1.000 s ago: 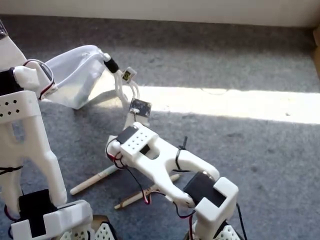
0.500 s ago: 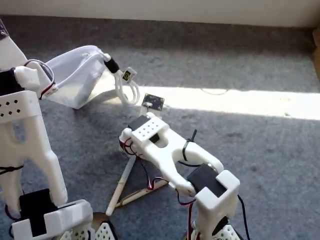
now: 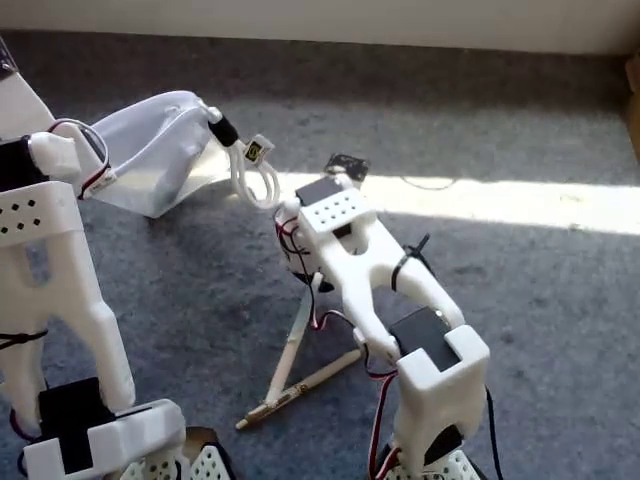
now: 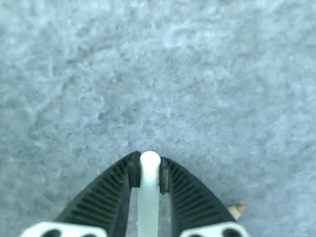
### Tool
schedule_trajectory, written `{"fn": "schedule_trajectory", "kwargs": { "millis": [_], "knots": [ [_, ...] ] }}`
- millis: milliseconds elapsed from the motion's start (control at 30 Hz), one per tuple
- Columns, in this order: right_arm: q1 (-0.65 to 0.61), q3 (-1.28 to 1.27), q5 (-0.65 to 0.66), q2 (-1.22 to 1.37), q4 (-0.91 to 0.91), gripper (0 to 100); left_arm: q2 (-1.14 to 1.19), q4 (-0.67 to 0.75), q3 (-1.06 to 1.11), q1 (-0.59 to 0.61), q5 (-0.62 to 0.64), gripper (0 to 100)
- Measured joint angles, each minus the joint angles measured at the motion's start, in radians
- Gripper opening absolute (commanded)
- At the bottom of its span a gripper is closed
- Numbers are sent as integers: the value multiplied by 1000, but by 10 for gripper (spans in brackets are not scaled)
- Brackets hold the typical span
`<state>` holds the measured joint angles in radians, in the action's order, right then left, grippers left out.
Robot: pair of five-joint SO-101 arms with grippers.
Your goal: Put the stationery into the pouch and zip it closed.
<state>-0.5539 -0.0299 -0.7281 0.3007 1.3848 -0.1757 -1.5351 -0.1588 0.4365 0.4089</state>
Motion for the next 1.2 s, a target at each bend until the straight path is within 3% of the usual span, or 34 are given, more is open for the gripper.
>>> {"fn": "schedule_trajectory", "kwargs": {
  "millis": [300, 500, 1067, 1200],
  "knots": [
    [97, 140, 58, -12, 180, 4, -3, -21, -3, -107, -49, 6],
    [104, 109, 89, -203, 187, 4, -2, -110, -32, -175, -77, 6],
    [104, -519, 89, -864, -328, 4, 2, -213, -86, -334, -78, 6],
    [104, -641, 155, -1046, -454, 4, 2, -213, -87, -344, -78, 6]
  ]
}}
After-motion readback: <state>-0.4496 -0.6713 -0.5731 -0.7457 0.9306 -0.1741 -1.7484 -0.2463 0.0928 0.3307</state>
